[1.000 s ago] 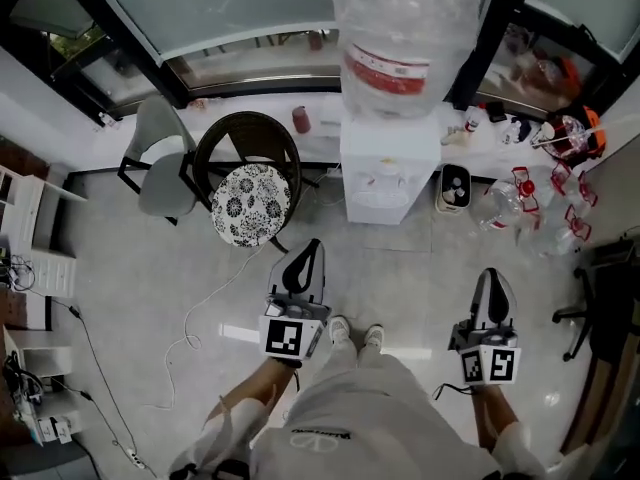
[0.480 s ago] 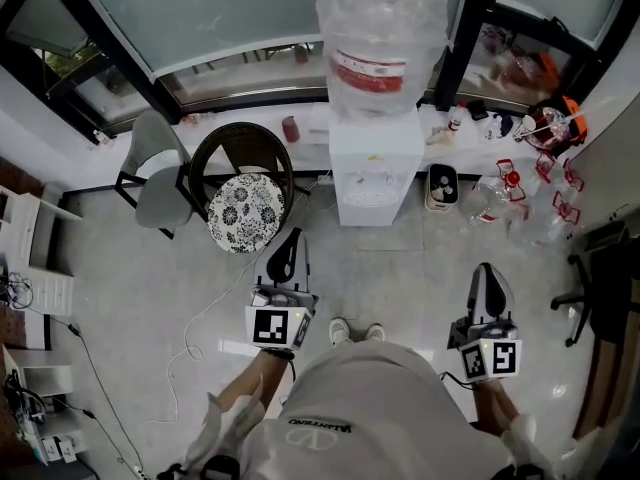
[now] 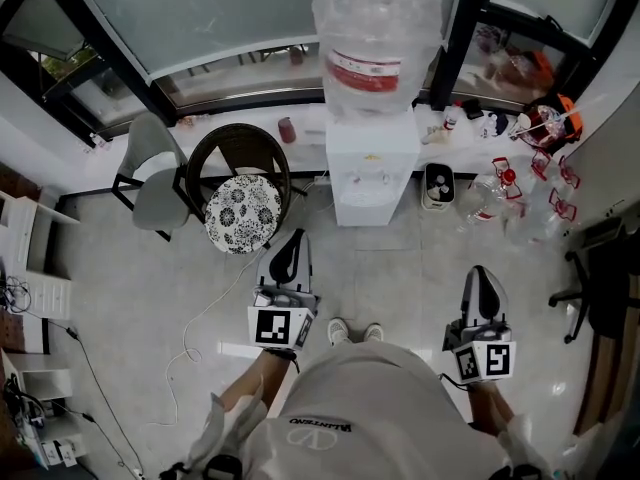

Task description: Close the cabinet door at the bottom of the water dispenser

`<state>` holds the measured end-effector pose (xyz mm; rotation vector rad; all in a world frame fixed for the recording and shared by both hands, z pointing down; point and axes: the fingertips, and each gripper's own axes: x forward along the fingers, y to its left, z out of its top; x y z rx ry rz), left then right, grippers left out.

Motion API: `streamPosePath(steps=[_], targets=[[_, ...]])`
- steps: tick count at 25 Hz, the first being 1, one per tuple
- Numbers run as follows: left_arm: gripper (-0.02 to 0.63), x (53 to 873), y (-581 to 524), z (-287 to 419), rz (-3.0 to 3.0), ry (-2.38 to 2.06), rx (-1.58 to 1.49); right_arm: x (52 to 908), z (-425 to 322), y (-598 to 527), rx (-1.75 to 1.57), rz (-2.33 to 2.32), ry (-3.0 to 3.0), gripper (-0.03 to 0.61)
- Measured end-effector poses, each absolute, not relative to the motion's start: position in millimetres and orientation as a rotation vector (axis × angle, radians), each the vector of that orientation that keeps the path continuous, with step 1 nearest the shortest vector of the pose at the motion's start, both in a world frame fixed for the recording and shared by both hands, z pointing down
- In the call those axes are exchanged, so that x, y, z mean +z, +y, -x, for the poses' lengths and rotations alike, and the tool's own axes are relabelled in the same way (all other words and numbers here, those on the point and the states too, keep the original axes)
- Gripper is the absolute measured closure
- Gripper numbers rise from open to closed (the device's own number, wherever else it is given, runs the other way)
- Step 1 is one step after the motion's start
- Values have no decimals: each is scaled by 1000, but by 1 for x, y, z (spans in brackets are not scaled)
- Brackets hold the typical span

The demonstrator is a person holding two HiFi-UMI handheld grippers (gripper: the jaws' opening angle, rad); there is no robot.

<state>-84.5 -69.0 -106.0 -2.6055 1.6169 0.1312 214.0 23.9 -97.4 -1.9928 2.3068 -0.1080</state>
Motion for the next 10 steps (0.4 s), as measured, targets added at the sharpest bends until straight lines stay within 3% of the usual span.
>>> streamPosePath(steps=[10], targets=[[606,-99,-67,91,2611,1667,131,-94,-216,26,-118,2000,2303,563]])
